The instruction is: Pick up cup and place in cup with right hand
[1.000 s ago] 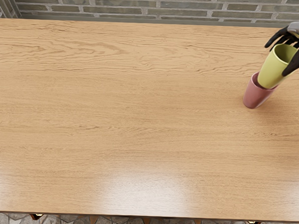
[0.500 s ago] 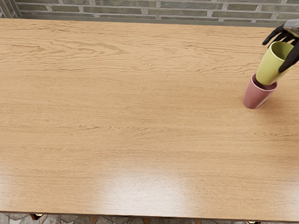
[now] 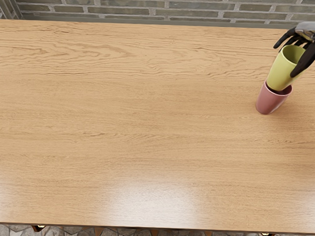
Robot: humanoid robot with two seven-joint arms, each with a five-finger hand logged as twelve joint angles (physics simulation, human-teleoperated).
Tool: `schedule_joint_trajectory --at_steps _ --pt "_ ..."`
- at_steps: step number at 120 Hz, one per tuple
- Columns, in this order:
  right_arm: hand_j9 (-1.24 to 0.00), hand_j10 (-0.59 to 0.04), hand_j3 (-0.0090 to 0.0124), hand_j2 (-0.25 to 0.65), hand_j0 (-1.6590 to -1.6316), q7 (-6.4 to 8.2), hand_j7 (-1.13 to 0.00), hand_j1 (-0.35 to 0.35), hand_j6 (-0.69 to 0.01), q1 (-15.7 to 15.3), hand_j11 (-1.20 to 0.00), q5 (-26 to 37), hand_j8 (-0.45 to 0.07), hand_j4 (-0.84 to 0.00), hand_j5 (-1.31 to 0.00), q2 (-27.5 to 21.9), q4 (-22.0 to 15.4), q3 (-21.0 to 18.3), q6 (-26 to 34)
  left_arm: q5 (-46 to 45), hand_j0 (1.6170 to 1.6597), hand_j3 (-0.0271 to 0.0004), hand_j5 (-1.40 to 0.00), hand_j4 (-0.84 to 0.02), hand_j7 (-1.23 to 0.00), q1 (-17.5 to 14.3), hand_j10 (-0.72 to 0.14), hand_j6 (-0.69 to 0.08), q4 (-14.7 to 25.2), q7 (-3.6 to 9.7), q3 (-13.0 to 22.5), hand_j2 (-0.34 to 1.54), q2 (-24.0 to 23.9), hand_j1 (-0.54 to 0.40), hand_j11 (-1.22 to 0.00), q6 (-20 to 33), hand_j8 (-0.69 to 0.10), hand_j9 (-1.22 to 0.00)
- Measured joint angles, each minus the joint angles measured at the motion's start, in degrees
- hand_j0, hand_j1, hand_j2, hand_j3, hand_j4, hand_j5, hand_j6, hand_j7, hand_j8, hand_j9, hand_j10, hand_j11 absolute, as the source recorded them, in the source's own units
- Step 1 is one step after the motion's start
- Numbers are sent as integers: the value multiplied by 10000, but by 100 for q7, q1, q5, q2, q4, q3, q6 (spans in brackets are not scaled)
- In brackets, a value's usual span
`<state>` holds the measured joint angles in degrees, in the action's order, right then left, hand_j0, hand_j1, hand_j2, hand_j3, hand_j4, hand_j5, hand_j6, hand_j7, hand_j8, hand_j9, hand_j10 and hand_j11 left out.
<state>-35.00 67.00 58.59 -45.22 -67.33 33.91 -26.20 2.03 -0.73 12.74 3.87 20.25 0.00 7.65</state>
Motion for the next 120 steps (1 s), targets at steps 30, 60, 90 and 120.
schedule_joint_trajectory --at_steps 30,60,90,120 --pt "-5300 -3783 -3 -283 -16563 0 -5249 585 -4101 -20 -5251 -2 -3147 -4052 -5252 -4 8 -6 1 0 16581 0 -1 -1 -1 0 0 -1 0 0 1 0 0 3490 -1 0 -1 -1" --pt "-5083 -3878 -1 -148 -16570 0 -5047 618 -4181 -33 -5030 -7 -3249 -3917 -5028 -34 0 -18 2 0 16581 0 -1 -1 -1 2 -1 -2 0 0 1 0 0 3490 -1 0 -1 -1" --pt "-2679 -2074 0 -129 -16577 0 -2659 -1269 -2221 -39 -2660 -78 -1791 -2085 -2654 -2 -11 -50 -2 0 16581 0 -1 -1 -1 2 0 -1 0 0 0 0 0 3490 -1 0 -1 -1" --pt "-1081 -860 0 -71 -16579 0 -1072 -2581 -926 -65 -1074 -167 -789 -872 -1075 1 -281 -54 -28 0 16581 -1 -1 -1 -1 -6 0 -1 0 0 0 0 0 3490 -1 0 -1 -1"
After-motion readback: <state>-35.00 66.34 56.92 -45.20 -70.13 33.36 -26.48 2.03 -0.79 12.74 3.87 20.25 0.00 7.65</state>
